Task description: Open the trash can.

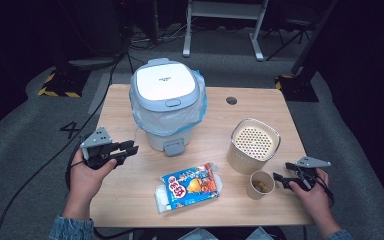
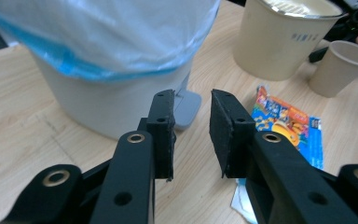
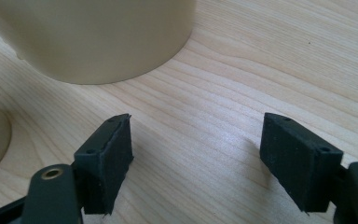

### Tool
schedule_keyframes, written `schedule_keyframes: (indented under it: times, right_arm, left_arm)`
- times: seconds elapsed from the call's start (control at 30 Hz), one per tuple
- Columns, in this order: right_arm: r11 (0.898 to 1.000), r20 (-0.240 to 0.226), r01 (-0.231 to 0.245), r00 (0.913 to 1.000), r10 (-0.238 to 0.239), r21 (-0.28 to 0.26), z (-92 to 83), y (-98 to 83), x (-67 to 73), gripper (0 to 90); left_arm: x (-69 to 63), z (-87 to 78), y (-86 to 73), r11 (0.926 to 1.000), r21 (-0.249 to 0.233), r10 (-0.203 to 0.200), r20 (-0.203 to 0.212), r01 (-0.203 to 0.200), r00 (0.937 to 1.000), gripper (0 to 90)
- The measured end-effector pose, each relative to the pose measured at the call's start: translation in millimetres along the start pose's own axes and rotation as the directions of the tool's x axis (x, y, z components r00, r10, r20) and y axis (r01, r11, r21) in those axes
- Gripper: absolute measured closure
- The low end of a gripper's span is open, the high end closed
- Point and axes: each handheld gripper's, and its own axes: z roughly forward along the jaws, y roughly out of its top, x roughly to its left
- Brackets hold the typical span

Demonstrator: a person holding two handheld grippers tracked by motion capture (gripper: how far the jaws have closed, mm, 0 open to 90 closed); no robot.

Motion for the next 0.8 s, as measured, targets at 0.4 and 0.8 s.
schedule_keyframes:
  times: [0.4, 0.8]
  right_arm:
    - [1.000, 0.000, 0.000, 1.0000, 0.000, 0.000, 0.0, 0.0, 0.0, 25.8]
    - [1.000, 0.000, -0.001, 1.0000, 0.001, 0.000, 0.1, 0.0, -0.1, 25.7]
  left_arm:
    - [2.6, 2.1, 41.7, 0.9984, -0.017, 0.055, 0.057, -0.054, 0.9968, 75.6]
    - [7.5, 12.4, 87.0, 0.9932, -0.040, 0.114, 0.127, -0.109, 0.9853, 81.7]
